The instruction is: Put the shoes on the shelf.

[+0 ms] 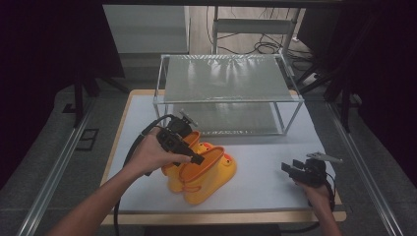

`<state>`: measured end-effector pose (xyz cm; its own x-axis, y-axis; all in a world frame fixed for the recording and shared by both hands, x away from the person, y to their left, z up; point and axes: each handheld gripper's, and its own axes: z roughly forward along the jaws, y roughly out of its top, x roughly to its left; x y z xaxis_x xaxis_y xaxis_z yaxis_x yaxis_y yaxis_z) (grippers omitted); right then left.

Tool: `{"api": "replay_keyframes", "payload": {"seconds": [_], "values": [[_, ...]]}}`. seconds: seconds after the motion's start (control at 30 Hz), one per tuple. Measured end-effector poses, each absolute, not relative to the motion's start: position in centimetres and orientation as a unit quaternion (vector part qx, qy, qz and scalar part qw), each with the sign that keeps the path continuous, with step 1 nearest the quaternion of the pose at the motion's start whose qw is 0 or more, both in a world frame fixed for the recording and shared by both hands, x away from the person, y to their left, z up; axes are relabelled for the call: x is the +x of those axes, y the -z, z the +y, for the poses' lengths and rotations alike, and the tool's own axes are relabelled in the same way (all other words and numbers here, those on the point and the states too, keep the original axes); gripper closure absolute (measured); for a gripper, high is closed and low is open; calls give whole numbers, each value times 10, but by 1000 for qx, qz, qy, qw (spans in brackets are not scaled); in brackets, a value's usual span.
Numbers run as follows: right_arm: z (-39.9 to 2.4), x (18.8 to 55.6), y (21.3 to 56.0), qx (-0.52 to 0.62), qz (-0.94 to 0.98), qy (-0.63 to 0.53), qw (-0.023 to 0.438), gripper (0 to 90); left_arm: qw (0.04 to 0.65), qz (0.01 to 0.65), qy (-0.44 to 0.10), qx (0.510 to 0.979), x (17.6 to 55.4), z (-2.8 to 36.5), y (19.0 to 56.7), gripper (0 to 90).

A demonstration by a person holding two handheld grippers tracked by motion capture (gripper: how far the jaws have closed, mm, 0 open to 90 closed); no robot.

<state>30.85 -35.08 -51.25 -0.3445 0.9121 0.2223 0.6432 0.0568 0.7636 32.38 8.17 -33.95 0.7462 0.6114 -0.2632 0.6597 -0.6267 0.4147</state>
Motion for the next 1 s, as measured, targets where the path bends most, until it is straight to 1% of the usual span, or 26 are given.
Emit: {"api": "replay_keyframes", "payload": {"seconds": [0.07,0.1,0.27,0.3,0.33,0.37,0.43,0.5,0.53,0.73,0.87,1.0], "values": [[-351,309,513,549,708,-413,164,411,245,354,45,902,323,78,342,344],[-351,309,513,549,708,-414,164,411,244,355,41,901,323,78,342,359],[-353,308,512,553,706,-410,165,412,229,363,23,903,323,76,347,504],[-353,308,512,553,706,-410,165,412,228,360,16,905,322,75,348,504],[-352,309,513,554,706,-410,166,412,227,356,7,906,321,75,348,582],[-352,309,513,554,706,-410,166,412,227,354,2,907,320,74,348,582],[-352,309,513,555,706,-408,166,412,229,351,-4,908,319,74,349,709],[-351,309,514,555,707,-406,165,412,231,349,-8,908,319,74,349,789],[-351,309,514,555,708,-405,165,413,231,349,-9,908,319,74,348,811],[-351,310,515,557,706,-404,165,415,249,344,10,905,325,77,345,821],[-352,310,514,559,705,-405,164,416,267,343,29,900,335,79,339,819],[-353,310,514,560,703,-407,165,416,277,337,45,899,337,77,331,818]]}}
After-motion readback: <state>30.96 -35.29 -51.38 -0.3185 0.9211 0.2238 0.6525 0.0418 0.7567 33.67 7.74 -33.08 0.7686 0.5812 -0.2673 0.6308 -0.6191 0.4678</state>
